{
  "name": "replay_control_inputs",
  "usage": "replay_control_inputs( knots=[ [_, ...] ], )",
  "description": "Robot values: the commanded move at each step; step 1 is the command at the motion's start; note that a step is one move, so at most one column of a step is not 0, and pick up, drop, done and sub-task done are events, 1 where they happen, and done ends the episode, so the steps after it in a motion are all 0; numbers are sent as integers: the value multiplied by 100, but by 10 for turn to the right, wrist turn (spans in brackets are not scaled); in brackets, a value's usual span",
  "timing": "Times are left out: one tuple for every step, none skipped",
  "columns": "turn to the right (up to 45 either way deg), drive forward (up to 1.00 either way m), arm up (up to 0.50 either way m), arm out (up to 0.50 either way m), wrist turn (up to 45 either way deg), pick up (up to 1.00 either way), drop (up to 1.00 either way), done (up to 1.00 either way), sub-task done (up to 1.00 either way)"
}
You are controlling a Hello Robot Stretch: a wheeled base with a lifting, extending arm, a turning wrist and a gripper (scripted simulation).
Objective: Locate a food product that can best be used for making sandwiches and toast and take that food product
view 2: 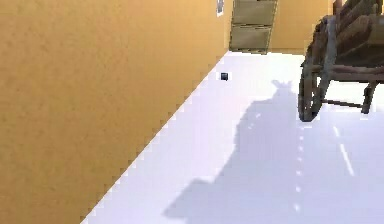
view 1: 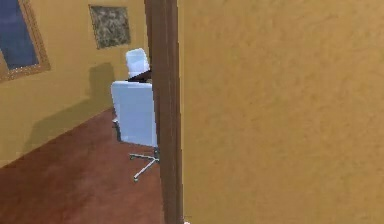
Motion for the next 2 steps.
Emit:
replay_control_inputs(
  knots=[
    [-240, 0, 0, 0, 0, 0, 0, 0, 0],
    [0, 35, 0, 0, 0, 0, 0, 0, 0]
  ],
)
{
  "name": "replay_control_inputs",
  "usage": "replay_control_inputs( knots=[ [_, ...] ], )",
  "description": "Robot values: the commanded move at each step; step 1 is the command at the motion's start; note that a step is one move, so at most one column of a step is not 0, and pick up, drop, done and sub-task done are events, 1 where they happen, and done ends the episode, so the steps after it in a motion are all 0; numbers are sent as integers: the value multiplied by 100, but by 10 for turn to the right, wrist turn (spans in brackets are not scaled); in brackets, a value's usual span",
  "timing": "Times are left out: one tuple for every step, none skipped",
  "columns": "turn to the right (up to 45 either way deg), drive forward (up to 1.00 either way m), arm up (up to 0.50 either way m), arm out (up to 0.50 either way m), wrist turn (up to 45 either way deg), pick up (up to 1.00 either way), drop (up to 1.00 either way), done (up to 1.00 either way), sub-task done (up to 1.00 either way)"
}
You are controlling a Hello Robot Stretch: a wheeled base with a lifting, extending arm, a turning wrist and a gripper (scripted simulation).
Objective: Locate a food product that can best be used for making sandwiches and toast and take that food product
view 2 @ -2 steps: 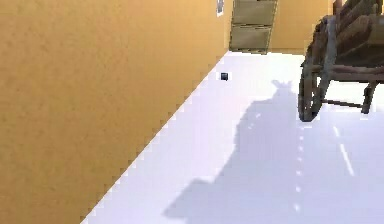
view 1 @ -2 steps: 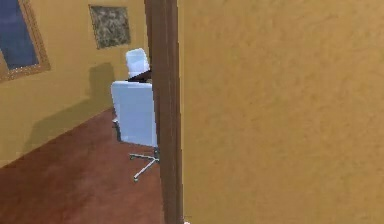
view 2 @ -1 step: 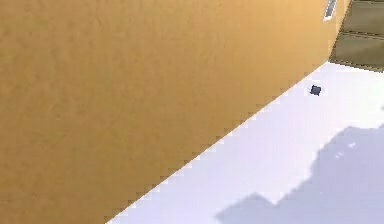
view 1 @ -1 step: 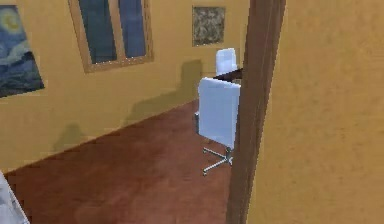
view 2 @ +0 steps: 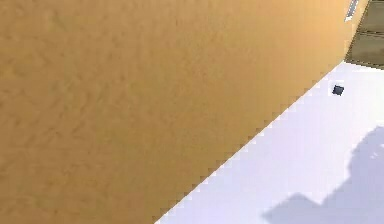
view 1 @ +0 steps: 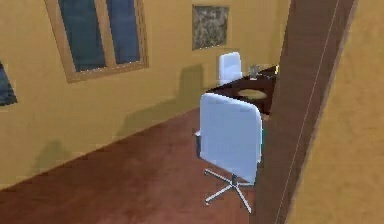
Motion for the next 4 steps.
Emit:
replay_control_inputs(
  knots=[
    [-90, 0, 0, 0, 0, 0, 0, 0, 0],
    [0, 60, 0, 0, 0, 0, 0, 0, 0],
    [-120, 0, 0, 0, 0, 0, 0, 0, 0],
    [0, 80, 0, 0, 0, 0, 0, 0, 0]
  ],
)
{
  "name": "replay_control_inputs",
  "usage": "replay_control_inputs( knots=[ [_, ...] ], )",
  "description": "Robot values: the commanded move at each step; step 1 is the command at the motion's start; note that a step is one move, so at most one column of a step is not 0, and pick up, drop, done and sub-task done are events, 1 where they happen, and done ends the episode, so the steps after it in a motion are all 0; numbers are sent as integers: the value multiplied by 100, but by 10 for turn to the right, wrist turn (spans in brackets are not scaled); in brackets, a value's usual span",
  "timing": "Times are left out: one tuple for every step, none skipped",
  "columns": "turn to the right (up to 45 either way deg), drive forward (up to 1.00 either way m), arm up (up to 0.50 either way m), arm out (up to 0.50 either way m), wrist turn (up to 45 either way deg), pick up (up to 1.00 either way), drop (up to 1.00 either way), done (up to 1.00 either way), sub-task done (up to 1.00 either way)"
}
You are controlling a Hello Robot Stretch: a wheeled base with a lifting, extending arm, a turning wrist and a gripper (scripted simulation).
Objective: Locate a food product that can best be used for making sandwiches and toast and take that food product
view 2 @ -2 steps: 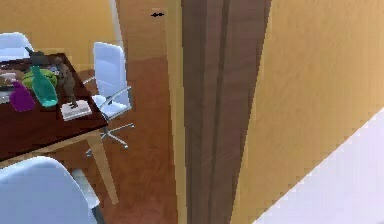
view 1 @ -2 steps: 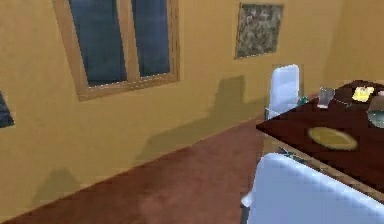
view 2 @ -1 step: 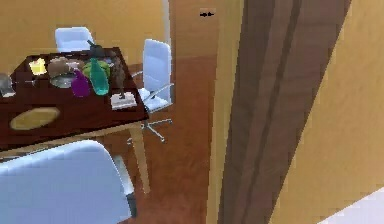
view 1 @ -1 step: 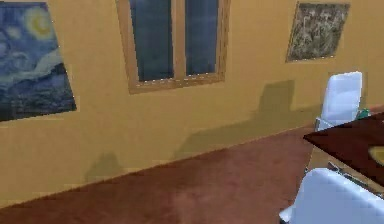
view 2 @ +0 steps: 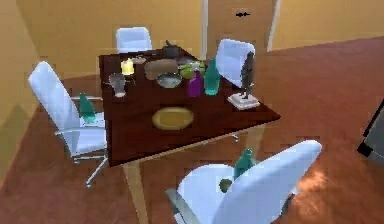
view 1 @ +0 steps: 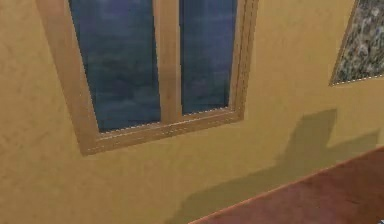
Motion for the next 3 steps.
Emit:
replay_control_inputs(
  knots=[
    [360, 0, 0, 0, 0, 0, 0, 0, 0],
    [0, 40, 0, 0, 0, 0, 0, 0, 0],
    [0, 55, 0, 0, 0, 0, 0, 0, 0]
  ],
)
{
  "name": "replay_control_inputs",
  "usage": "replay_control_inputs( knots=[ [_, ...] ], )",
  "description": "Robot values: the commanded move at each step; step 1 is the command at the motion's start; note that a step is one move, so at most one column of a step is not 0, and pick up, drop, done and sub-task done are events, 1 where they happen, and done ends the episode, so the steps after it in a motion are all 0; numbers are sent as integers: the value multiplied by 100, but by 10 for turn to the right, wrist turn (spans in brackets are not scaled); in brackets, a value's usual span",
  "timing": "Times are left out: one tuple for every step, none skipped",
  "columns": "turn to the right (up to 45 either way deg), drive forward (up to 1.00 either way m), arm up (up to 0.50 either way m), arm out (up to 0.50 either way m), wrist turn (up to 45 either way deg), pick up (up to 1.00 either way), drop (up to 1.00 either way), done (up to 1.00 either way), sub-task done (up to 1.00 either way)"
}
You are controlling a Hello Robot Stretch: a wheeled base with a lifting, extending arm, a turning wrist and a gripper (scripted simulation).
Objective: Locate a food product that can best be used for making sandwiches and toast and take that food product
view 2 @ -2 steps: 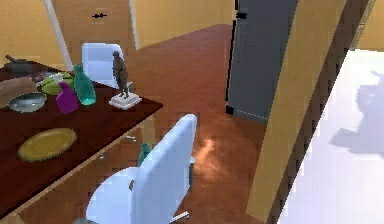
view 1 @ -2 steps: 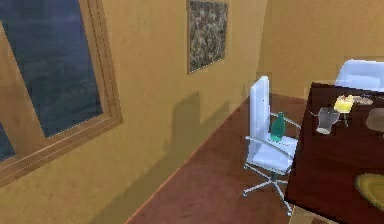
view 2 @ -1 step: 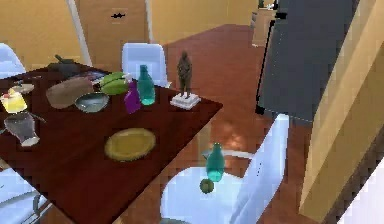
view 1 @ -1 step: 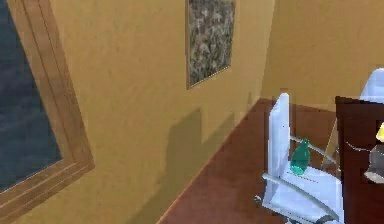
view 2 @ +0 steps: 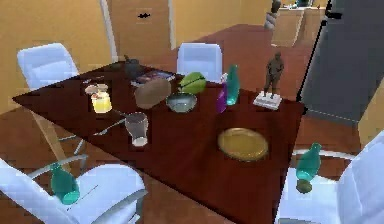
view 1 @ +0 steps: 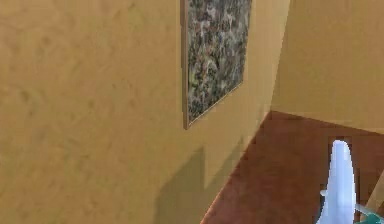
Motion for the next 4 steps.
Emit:
replay_control_inputs(
  knots=[
    [450, 0, 0, 0, 0, 0, 0, 0, 0],
    [300, 0, 0, 0, 0, 0, 0, 0, 0],
    [0, 25, 0, 0, 0, 0, 0, 0, 0],
    [-450, 0, 0, 0, 0, 0, 0, 0, 0]
  ],
)
